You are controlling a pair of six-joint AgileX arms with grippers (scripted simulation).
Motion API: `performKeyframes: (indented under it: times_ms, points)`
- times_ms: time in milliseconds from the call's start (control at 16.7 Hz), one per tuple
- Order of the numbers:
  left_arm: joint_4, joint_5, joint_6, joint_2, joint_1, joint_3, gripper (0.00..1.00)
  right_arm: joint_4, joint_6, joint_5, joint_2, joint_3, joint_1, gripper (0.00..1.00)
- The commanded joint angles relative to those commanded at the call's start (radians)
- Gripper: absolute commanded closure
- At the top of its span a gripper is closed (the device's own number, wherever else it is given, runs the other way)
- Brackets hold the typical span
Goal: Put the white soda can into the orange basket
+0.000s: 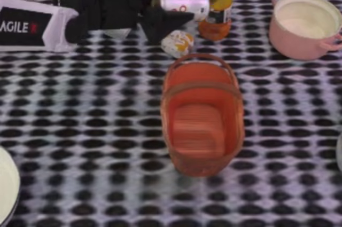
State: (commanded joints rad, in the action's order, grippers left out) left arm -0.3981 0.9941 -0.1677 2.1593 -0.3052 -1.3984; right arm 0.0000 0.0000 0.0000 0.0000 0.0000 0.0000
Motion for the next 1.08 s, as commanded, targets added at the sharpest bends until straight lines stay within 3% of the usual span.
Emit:
performKeyframes:
  times_ms: [240,420,840,1080]
  points:
    - [-0.271,0.184,0.088,-0.085,-0.023,0.127,1.00,0.000,0.000,0.000,0.000,0.000,0.000,0.00]
    - [-0.363,0.255,0.120,-0.125,-0.031,0.176,1.00,0.000,0.000,0.000,0.000,0.000,0.000,0.00]
    - [-0.387,0.262,0.121,-0.110,-0.025,0.180,1.00,0.000,0.000,0.000,0.000,0.000,0.000,0.00]
    - [-0.537,0.264,0.122,0.002,-0.016,0.208,1.00,0.000,0.000,0.000,0.000,0.000,0.000,0.00]
